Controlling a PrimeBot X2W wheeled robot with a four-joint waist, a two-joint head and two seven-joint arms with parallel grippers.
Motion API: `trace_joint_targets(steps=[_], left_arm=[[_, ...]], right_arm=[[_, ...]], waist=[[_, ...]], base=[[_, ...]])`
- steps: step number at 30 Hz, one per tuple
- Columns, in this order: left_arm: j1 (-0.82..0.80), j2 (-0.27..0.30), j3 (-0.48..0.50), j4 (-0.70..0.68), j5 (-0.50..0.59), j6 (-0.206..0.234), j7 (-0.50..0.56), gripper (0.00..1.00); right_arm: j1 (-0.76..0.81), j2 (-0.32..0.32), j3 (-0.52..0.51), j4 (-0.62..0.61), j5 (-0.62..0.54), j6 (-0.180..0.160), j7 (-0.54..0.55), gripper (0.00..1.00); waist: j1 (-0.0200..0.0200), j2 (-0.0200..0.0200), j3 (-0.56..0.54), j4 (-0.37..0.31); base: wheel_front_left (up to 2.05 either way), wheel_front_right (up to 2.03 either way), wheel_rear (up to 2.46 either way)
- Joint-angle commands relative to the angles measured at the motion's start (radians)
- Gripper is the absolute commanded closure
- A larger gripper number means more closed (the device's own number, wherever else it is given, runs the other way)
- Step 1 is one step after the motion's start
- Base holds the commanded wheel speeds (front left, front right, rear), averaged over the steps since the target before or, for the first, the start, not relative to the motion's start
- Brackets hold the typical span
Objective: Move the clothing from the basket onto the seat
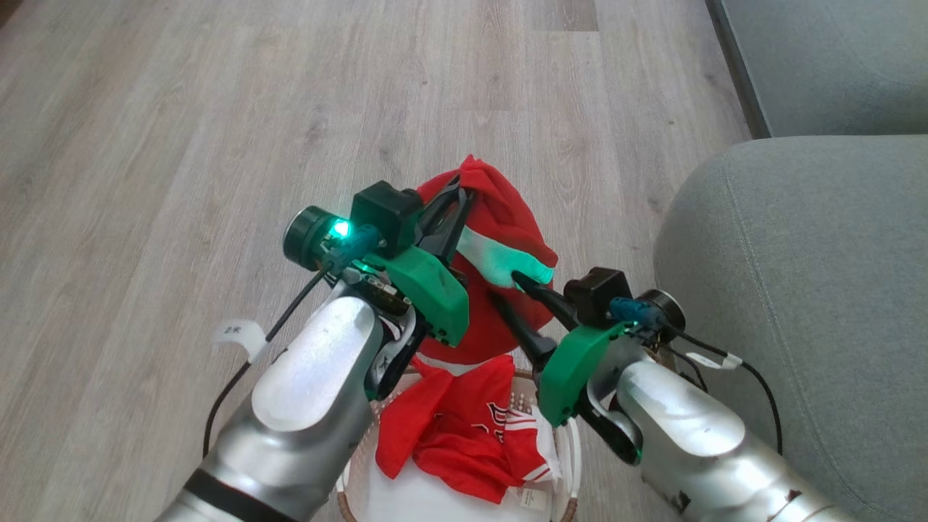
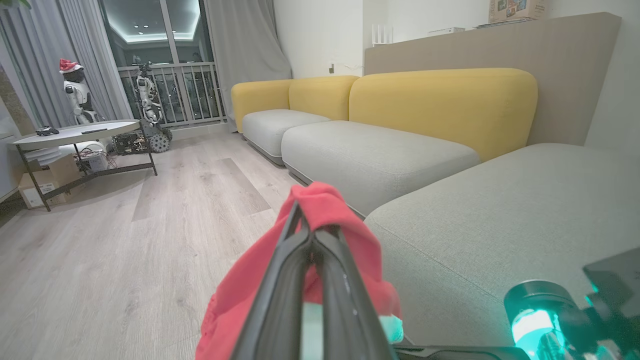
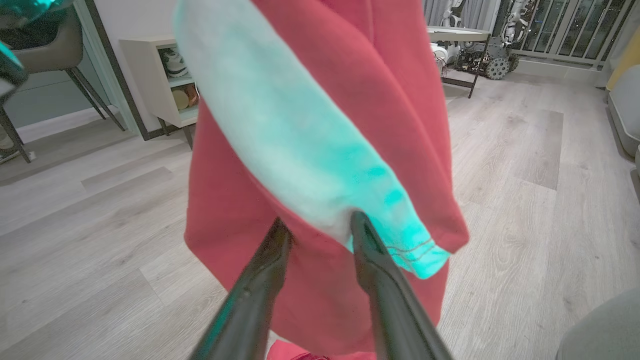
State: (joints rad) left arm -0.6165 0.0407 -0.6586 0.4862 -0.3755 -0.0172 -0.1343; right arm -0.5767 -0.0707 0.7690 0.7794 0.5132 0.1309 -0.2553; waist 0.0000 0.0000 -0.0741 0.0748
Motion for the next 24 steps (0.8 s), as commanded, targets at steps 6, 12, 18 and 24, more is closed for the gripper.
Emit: trace_joint_targets(steps=[6, 12, 18, 24], left_arm=[[-0.062, 0.010, 0.022, -0.044, -0.015, 0.011, -0.010, 1.00], [-0.056, 0.019, 0.033, -0.031, -0.028, 0.023, -0.016, 1.00], [-0.030, 0.036, 0.062, -0.009, -0.048, 0.049, -0.036, 0.31], [0.005, 0.051, 0.084, 0.012, -0.062, 0.070, -0.072, 0.00]], right_arm=[[-0.058, 0.020, -0.008, -0.032, -0.005, 0.000, -0.006, 1.00], [-0.047, 0.020, -0.038, -0.053, -0.022, 0.000, -0.006, 1.00], [-0.040, 0.020, -0.101, -0.087, -0.051, 0.000, -0.006, 1.00], [-0.037, 0.009, -0.195, -0.138, -0.097, 0.000, -0.006, 1.00]], waist=[[0.0000, 0.0000, 0.006, 0.001], [0.0000, 0.0000, 0.009, -0.010], [0.0000, 0.0000, 0.013, -0.039], [0.0000, 0.0000, 0.018, -0.084]], base=[[0.00, 0.00, 0.00], [0.00, 0.00, 0.00], [0.00, 0.00, 0.00], [0.00, 0.00, 0.00]])
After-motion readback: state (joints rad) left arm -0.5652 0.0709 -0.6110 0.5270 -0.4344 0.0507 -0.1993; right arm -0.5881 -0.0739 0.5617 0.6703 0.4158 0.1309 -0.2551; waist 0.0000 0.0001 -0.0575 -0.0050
